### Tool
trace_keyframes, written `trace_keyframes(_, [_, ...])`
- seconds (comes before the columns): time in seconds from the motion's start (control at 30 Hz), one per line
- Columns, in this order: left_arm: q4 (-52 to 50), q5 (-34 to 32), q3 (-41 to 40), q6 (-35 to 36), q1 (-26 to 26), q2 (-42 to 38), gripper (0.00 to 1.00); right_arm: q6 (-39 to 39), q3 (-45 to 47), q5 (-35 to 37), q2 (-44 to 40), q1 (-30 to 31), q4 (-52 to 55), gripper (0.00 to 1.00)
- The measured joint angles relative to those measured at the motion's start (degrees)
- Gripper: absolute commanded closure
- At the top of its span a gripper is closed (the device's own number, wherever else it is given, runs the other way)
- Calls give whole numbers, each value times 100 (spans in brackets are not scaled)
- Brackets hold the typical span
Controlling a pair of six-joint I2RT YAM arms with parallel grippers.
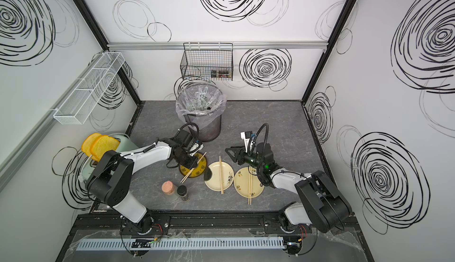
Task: Remove the packaging of disposable chopsticks
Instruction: Adjust the disposable chopsticks at the plate.
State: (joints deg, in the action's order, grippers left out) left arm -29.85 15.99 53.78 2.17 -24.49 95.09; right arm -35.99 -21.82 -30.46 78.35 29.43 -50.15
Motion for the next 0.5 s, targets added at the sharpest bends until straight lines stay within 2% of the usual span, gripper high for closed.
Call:
trace_keyframes(0.4, [7, -44, 0, 22, 31, 140, 74, 0, 0, 0, 0, 0, 2, 48])
trace_keyframes(0.5, [9, -55, 0, 20, 31, 140, 70, 0, 0, 0, 0, 0, 2, 49])
